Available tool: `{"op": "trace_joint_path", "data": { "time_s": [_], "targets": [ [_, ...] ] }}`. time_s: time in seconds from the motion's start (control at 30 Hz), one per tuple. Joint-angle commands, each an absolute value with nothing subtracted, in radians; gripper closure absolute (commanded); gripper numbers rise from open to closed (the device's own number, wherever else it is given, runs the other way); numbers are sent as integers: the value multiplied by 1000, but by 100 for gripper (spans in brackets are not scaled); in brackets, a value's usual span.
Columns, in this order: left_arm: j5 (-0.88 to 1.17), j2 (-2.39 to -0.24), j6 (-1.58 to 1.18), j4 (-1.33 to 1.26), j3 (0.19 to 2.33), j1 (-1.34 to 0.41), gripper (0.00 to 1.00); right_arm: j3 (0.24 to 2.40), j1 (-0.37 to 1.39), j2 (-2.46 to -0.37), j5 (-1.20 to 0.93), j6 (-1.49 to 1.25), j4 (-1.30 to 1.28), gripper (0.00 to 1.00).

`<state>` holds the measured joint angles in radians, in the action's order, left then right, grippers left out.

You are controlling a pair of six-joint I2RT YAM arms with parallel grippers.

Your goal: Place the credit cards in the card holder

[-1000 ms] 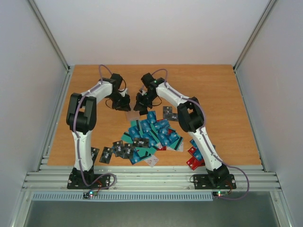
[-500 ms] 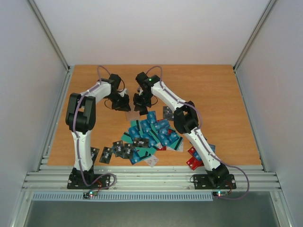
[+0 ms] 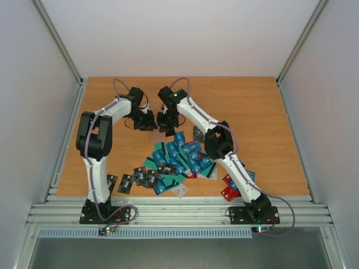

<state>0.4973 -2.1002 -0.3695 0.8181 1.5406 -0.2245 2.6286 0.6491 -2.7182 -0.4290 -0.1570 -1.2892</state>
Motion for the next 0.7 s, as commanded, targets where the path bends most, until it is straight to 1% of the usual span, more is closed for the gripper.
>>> {"op": "trace_joint_path", "data": {
  "time_s": [0.0, 0.17, 0.43, 0.6, 0.67],
  "targets": [
    [516, -2071, -450, 770, 1542, -234, 77, 2582, 687, -2803, -393, -144, -1394, 95],
    [511, -2053, -486, 741, 1498, -235, 75, 2540, 686, -2781, -388, -131, -1378, 95],
    [475, -1961, -536, 655, 1443, -237, 71, 2490, 685, -2750, -399, -119, -1346, 95],
    [452, -1941, -539, 652, 1429, -235, 71, 2490, 683, -2748, -405, -115, -1340, 95],
    [463, -1968, -530, 664, 1442, -239, 74, 2490, 683, -2748, -407, -115, -1336, 95]
  ]
}}
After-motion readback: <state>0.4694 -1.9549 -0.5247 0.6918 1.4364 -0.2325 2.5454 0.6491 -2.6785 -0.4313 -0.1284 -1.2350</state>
